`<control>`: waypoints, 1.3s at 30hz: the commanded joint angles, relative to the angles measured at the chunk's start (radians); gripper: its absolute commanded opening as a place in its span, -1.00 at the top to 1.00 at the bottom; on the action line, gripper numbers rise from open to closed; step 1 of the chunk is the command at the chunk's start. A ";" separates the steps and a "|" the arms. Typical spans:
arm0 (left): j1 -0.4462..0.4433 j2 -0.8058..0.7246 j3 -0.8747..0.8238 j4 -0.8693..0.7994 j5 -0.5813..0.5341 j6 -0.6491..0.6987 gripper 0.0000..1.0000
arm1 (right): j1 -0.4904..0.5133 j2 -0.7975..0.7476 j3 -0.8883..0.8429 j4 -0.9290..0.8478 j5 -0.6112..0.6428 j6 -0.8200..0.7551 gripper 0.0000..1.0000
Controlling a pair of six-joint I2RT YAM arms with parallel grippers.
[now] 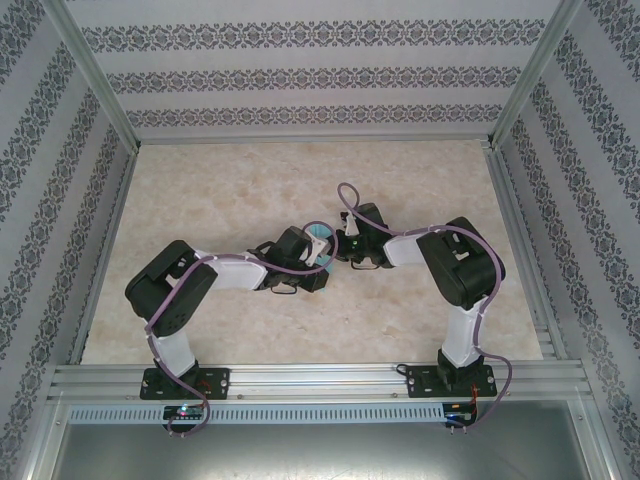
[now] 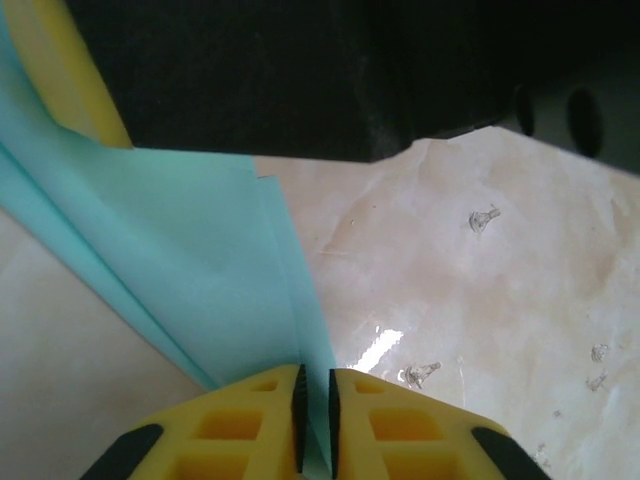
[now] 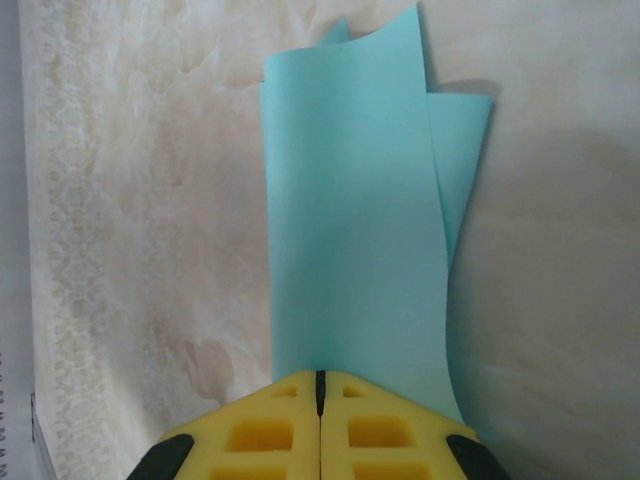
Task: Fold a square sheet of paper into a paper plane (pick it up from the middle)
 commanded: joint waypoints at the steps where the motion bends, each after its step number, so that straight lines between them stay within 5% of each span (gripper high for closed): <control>1: 0.025 -0.023 -0.029 -0.140 -0.009 -0.025 0.57 | 0.013 0.047 -0.007 -0.103 0.079 -0.051 0.89; 11: 0.075 -0.080 -0.009 -0.045 0.046 -0.103 0.53 | 0.015 0.060 -0.030 -0.070 0.066 -0.043 0.90; 39: 0.223 0.171 0.261 0.045 0.161 -0.171 0.57 | 0.018 0.034 -0.062 -0.016 0.043 -0.044 0.99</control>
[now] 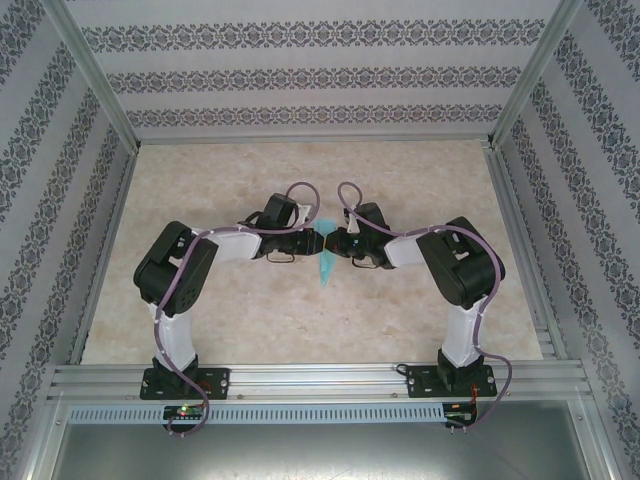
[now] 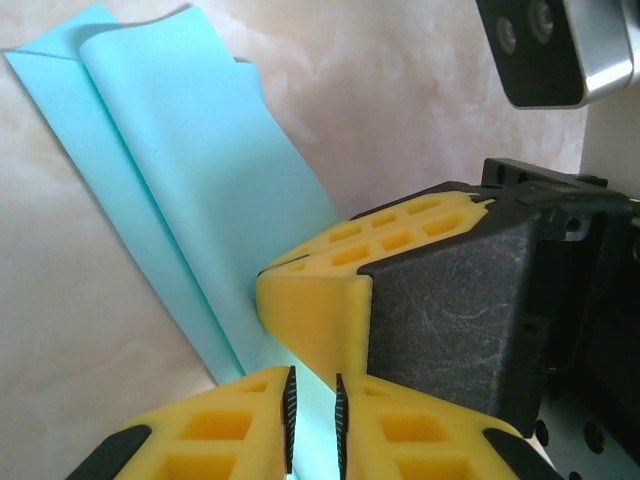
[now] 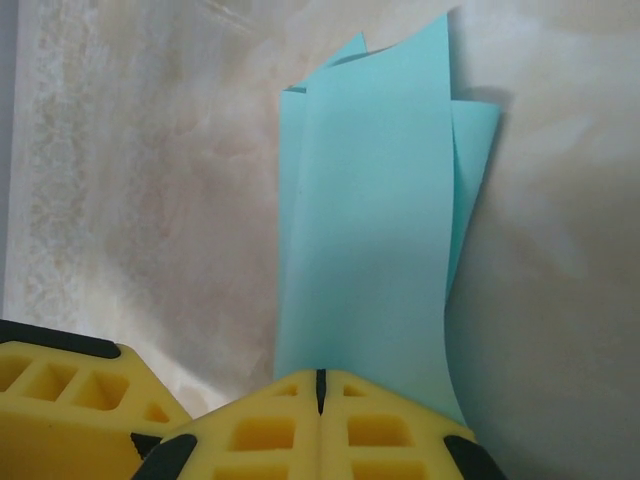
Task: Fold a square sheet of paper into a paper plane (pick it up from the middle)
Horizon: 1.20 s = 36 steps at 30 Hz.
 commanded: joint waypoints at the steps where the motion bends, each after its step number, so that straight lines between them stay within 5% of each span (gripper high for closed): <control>1: 0.029 0.038 0.048 0.047 -0.038 -0.016 0.57 | 0.025 0.028 -0.050 -0.085 -0.037 -0.025 1.00; 14: 0.095 0.026 0.109 -0.036 -0.032 0.014 0.55 | 0.027 -0.011 -0.061 -0.084 -0.049 -0.055 1.00; 23: 0.094 0.092 0.165 -0.109 0.008 0.009 0.28 | 0.038 -0.049 -0.063 -0.116 -0.037 -0.119 1.00; 36: 0.069 0.099 0.159 -0.199 -0.020 -0.009 0.14 | 0.049 -0.100 -0.090 -0.027 -0.064 -0.135 1.00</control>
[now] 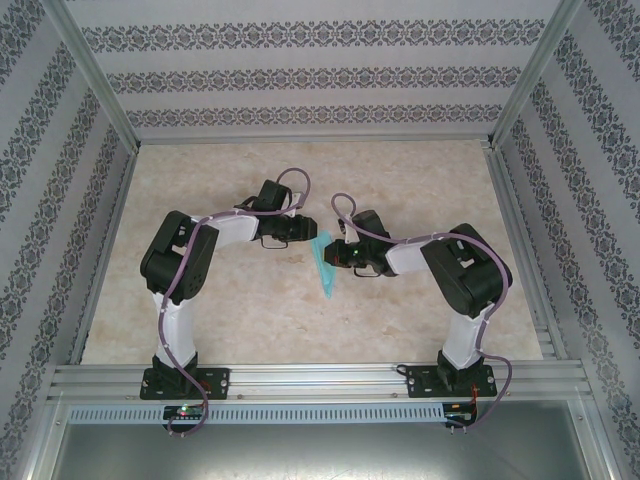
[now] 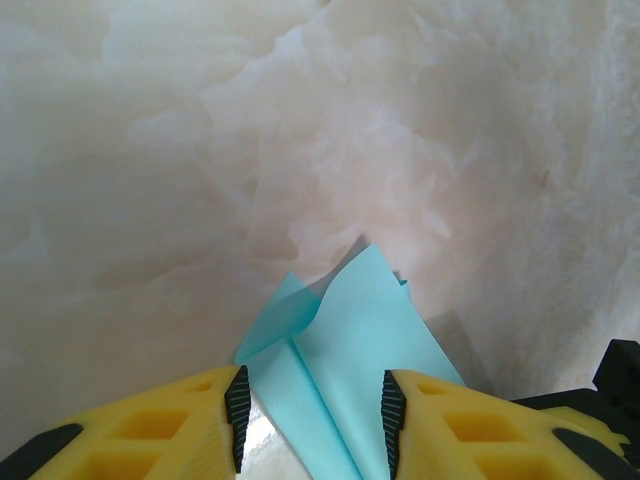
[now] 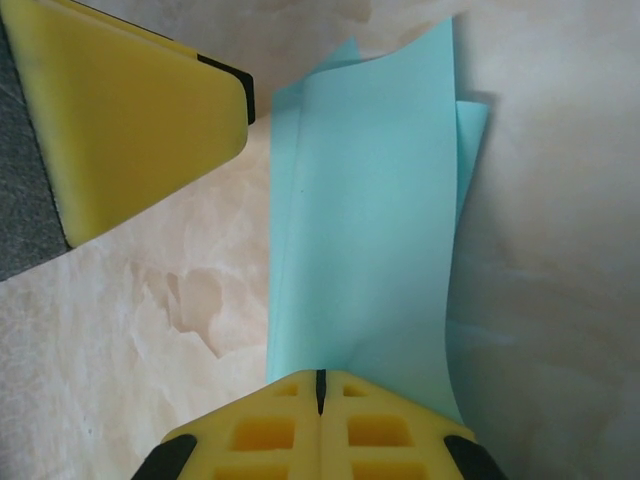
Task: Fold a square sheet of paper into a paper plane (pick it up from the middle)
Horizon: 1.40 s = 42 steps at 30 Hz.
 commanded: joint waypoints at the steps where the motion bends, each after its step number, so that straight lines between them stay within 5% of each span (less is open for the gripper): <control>1: -0.015 0.015 0.004 -0.031 0.010 -0.008 0.13 | 0.011 -0.035 -0.025 0.035 -0.028 -0.015 1.00; 25: -0.028 0.035 -0.011 -0.023 0.024 0.004 0.13 | -0.047 -0.203 -0.115 -0.086 -0.008 0.013 0.39; 42: -0.028 0.054 0.003 -0.024 0.052 0.022 0.14 | -0.035 -0.108 -0.046 -0.029 -0.077 0.021 0.92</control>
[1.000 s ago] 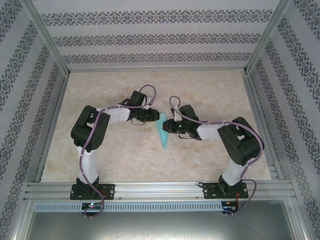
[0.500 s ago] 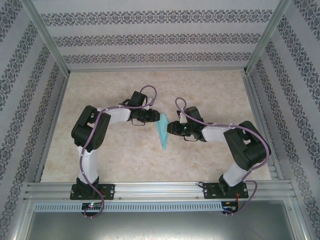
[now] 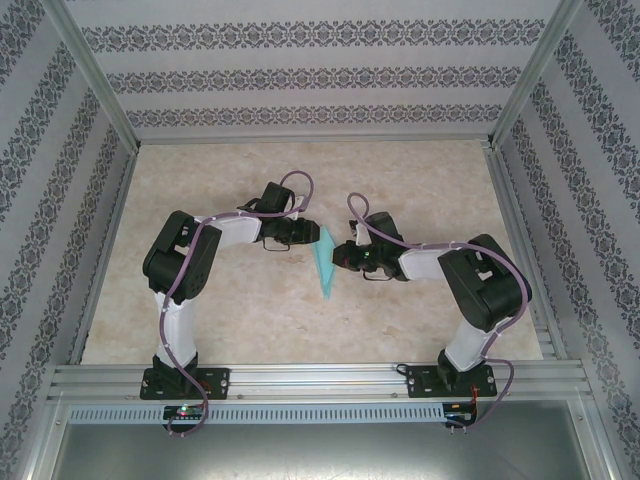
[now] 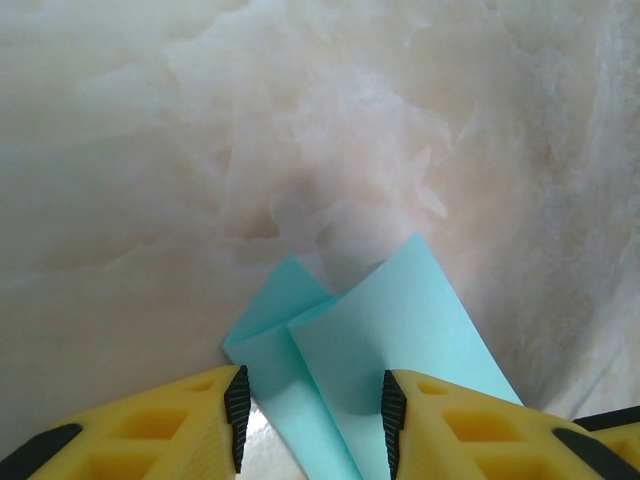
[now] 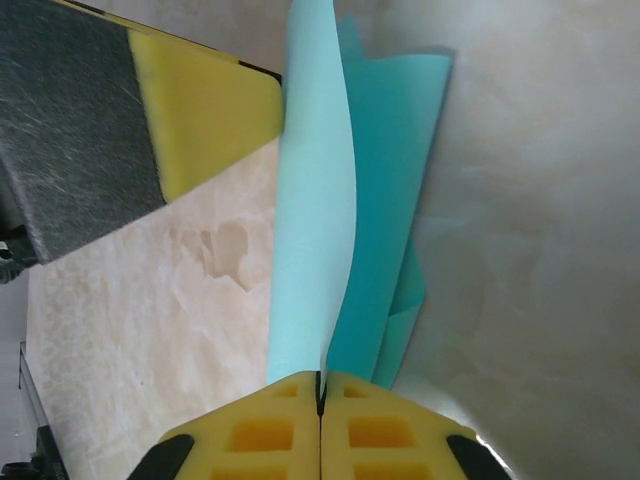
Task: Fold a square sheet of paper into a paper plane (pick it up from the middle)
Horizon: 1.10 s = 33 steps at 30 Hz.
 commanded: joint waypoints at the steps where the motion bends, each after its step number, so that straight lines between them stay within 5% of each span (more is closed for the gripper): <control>1: -0.012 0.044 0.006 -0.016 0.041 0.015 0.14 | 0.013 0.020 0.040 0.002 -0.016 -0.035 0.93; 33: -0.013 0.099 0.039 0.033 0.121 -0.021 0.17 | 0.030 0.122 0.151 -0.070 -0.004 -0.148 0.99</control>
